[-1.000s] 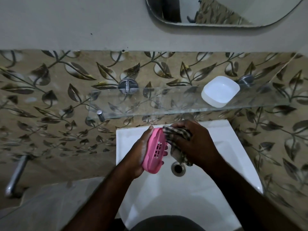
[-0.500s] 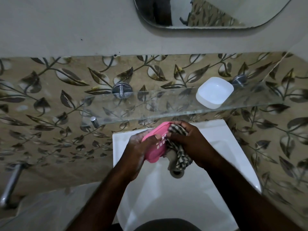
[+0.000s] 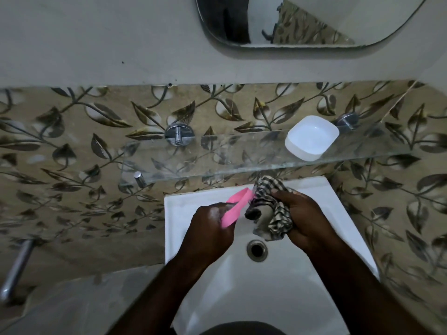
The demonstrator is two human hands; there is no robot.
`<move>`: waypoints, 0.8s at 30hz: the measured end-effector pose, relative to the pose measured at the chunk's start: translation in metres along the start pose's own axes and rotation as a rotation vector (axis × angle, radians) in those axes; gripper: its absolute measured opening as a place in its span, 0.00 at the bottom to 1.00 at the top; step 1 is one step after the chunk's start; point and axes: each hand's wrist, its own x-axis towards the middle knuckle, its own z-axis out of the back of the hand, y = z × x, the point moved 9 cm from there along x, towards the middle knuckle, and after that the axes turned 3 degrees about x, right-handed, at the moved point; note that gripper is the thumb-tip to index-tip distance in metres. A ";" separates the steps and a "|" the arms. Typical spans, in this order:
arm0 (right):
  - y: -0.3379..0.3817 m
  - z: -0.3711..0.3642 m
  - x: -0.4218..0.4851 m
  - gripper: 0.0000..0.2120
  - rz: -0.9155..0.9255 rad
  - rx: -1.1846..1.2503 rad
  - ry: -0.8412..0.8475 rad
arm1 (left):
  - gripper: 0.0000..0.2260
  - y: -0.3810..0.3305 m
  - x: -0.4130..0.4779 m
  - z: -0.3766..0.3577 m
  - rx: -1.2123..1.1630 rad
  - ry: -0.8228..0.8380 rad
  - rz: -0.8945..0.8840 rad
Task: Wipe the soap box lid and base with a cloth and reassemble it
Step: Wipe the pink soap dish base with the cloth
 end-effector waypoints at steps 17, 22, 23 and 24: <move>0.014 -0.081 -0.044 0.32 0.892 -1.191 0.224 | 0.08 -0.002 -0.007 0.014 -0.088 -0.160 0.036; -0.002 -0.108 -0.083 0.26 0.923 -1.124 0.203 | 0.11 0.000 -0.003 0.021 -0.242 -0.190 0.125; -0.006 -0.111 -0.088 0.26 0.949 -1.142 0.251 | 0.10 0.000 -0.004 0.024 -0.248 -0.201 0.122; -0.009 -0.112 -0.089 0.26 0.991 -1.181 0.297 | 0.08 0.000 -0.006 0.026 -0.248 -0.212 0.123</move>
